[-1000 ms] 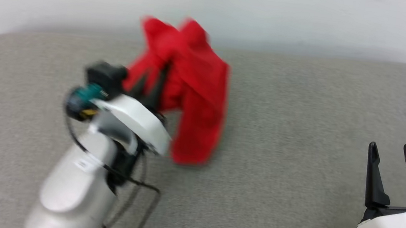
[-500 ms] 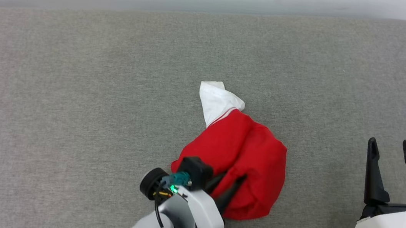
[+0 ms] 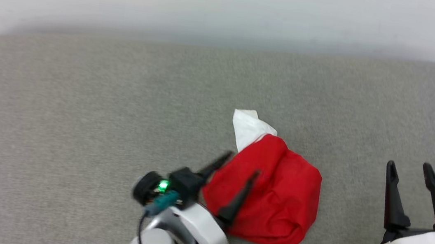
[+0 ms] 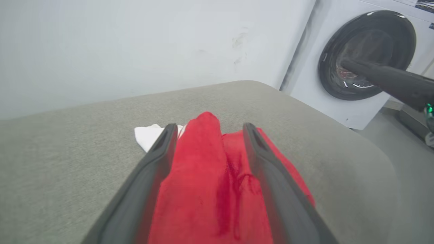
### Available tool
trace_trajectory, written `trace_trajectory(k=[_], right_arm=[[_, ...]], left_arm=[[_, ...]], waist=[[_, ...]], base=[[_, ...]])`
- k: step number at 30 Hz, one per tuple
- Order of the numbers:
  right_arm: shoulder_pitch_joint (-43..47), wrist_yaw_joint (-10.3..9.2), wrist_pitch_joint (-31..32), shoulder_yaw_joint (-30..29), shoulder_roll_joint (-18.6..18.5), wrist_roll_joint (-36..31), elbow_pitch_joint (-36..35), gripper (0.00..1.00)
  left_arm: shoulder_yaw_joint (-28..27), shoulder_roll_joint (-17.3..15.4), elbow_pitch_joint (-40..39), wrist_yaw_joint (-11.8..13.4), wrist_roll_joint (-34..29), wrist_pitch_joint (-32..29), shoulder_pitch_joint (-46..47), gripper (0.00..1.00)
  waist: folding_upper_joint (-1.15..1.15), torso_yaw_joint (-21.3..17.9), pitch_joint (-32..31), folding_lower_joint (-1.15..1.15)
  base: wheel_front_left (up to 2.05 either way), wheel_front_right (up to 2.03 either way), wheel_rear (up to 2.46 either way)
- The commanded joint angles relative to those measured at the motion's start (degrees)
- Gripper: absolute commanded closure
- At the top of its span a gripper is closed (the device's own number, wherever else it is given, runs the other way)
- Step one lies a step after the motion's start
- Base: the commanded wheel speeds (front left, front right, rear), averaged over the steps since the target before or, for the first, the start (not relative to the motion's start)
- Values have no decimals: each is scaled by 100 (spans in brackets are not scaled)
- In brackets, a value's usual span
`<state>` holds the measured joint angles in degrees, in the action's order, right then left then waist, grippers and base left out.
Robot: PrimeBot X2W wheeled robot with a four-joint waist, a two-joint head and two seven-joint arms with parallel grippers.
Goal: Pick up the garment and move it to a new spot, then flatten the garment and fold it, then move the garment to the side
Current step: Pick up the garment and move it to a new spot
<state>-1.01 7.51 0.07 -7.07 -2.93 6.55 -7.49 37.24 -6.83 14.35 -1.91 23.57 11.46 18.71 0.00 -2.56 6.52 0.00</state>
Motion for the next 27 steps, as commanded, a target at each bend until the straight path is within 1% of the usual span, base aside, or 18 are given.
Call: trace_trajectory(k=[1, 10, 14, 19, 23, 27], right_arm=[[95, -4, 30, 5, 6, -31, -17, 0], [494, -4, 184, 6, 7, 36, -95, 0], [643, -4, 253, -17, 7, 42, -150, 0], [763, -4, 295, 34, 6, 73, -205, 0], [821, -4, 342, 28, 6, 70, -252, 0], [822, -4, 376, 23, 6, 90, -251, 0]], left_arm=[[-96, -50, -38, 96, 31, 58, -112, 0], [-985, -496, -227, 729, 192, 297, -515, 0], [-1279, -663, -331, 911, 225, 333, -752, 0], [-1532, -908, -441, 1050, 213, 353, -1048, 0], [-1576, -1025, -540, 1050, 187, 362, -1190, 0], [-1544, -1042, -586, 1046, 187, 351, -1223, 0]], waist=[[0, 136, -193, 0], [0, 383, -639, 0], [0, 513, -742, 0], [0, 577, -804, 0], [0, 602, -810, 0], [0, 611, -804, 0]], base=[[0, 0, 0], [0, 0, 0], [0, 0, 0], [0, 0, 0], [0, 0, 0], [0, 0, 0]])
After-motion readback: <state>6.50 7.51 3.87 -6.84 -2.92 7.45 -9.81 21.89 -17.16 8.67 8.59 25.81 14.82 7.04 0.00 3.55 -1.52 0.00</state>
